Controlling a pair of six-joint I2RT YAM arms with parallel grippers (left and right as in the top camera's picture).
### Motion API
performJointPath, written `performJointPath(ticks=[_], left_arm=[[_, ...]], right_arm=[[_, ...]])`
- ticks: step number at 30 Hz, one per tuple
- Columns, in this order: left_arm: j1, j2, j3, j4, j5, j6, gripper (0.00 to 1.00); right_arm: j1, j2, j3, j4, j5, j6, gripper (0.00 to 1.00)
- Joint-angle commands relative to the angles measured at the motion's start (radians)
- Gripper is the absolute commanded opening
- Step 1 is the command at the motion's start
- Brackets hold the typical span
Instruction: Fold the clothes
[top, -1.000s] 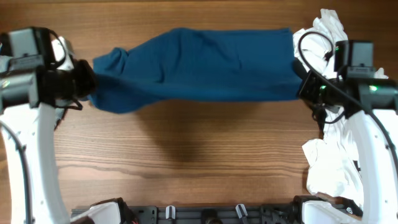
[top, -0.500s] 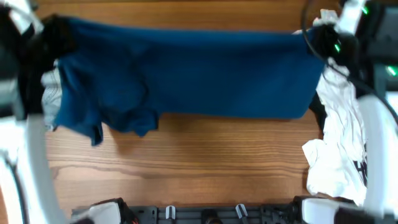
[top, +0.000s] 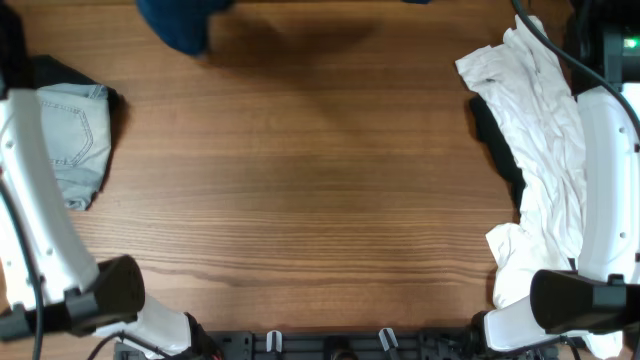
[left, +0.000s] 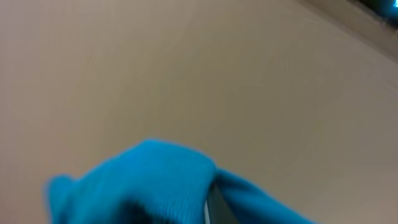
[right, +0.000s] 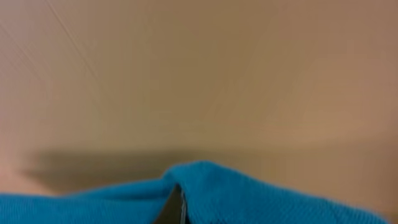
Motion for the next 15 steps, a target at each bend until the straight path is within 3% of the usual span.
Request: performJointPath(ticks=[1,4,6,12,15], left_arm=[[0.004,0.072,-0.011,-0.394,0.025,0.109,0.04],[-0.014,0.183,-0.016,-0.855,-0.082,0.118,0.04],[-0.015,0.267,-0.044,-0.999,-0.072,0.138,0.04],[-0.045,0.338,-0.23,-1.259,0.026,0.302,0.04],[-0.077,0.284,-0.376,-1.258,0.025,0.313,0.04]], right_arm=[[-0.013,0.045,-0.003,-0.266,0.104,-0.082,0.04],[-0.013,0.12,-0.011,-0.584,0.121,-0.14,0.04],[-0.013,0.169,-0.038,-0.727,0.119,-0.146,0.04],[-0.013,0.208,-0.244,-0.937,0.155,-0.117,0.04],[-0.013,0.208,-0.334,-0.976,0.28,-0.034,0.04]])
